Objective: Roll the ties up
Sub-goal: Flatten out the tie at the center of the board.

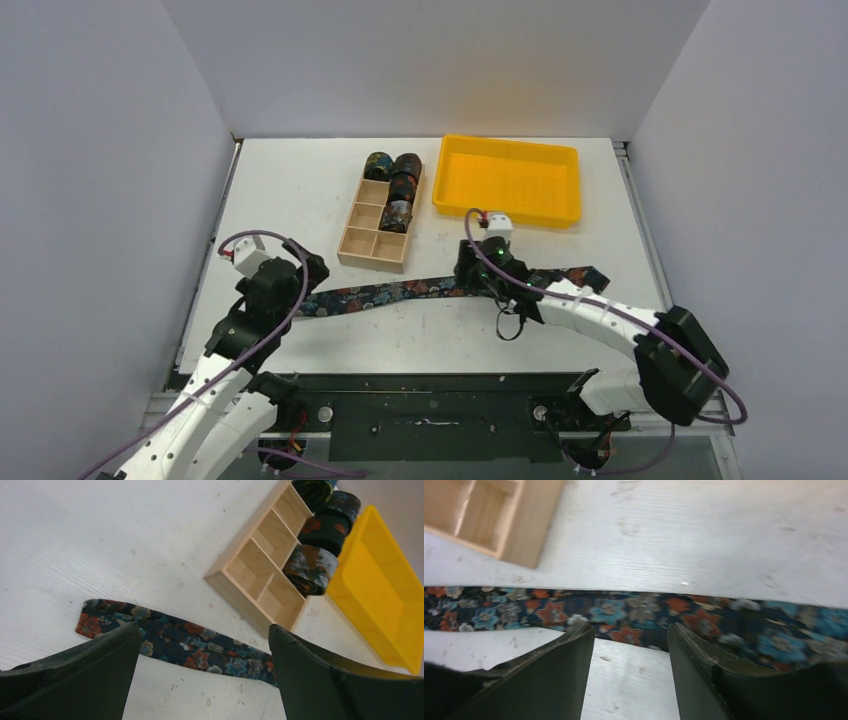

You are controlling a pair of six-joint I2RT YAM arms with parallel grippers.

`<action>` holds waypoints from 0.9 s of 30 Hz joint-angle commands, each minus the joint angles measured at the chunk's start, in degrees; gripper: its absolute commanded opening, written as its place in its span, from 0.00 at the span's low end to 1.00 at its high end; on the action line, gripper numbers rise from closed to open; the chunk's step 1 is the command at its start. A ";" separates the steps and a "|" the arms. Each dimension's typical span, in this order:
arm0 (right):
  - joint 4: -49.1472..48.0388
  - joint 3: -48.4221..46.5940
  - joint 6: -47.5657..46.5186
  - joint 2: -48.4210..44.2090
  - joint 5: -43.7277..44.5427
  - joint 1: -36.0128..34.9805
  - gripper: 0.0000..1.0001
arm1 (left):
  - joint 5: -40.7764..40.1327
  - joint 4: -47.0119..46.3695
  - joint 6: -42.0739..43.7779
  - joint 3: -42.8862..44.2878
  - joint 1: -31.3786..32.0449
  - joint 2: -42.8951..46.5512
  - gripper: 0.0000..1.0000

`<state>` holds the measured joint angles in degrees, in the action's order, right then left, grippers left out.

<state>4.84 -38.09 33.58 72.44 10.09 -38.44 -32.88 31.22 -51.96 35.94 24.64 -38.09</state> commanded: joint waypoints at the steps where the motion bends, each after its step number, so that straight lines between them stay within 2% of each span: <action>1: -4.40 -6.70 -2.30 10.48 1.71 -5.54 0.55 | 13.54 -0.07 -1.13 -4.86 -0.38 4.75 0.97; 5: -3.84 -8.52 -0.47 17.28 2.97 -5.18 0.49 | 19.37 -1.49 -2.91 -9.07 -0.55 6.80 0.97; 9: -2.93 -5.12 1.67 17.29 2.95 -3.19 0.48 | 21.17 -1.85 -3.70 -11.43 -0.51 7.94 1.00; 17: -1.03 6.01 4.02 10.24 -2.77 7.05 0.48 | 22.36 -5.42 -3.49 -14.41 -0.57 7.09 1.00; 18: -0.26 6.88 4.17 9.49 -2.88 8.23 0.49 | 22.34 -5.46 -3.23 -14.34 -0.60 6.56 0.96; 22: 1.78 10.31 5.87 4.54 -4.00 11.80 0.51 | 21.56 -5.14 -2.49 -13.61 -0.62 4.59 0.95; 25: 2.27 10.89 5.17 -2.75 -2.31 10.44 0.58 | 20.60 -5.26 -2.27 -13.32 -0.70 3.03 0.94; 27: 2.34 9.32 3.55 -6.00 1.20 5.56 0.61 | 20.48 -6.07 -2.09 -13.00 -0.70 1.82 0.92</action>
<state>4.05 -27.83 38.28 72.64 7.44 -27.46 -11.55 29.15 -55.02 21.56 24.27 -34.70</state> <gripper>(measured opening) 0.589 0.937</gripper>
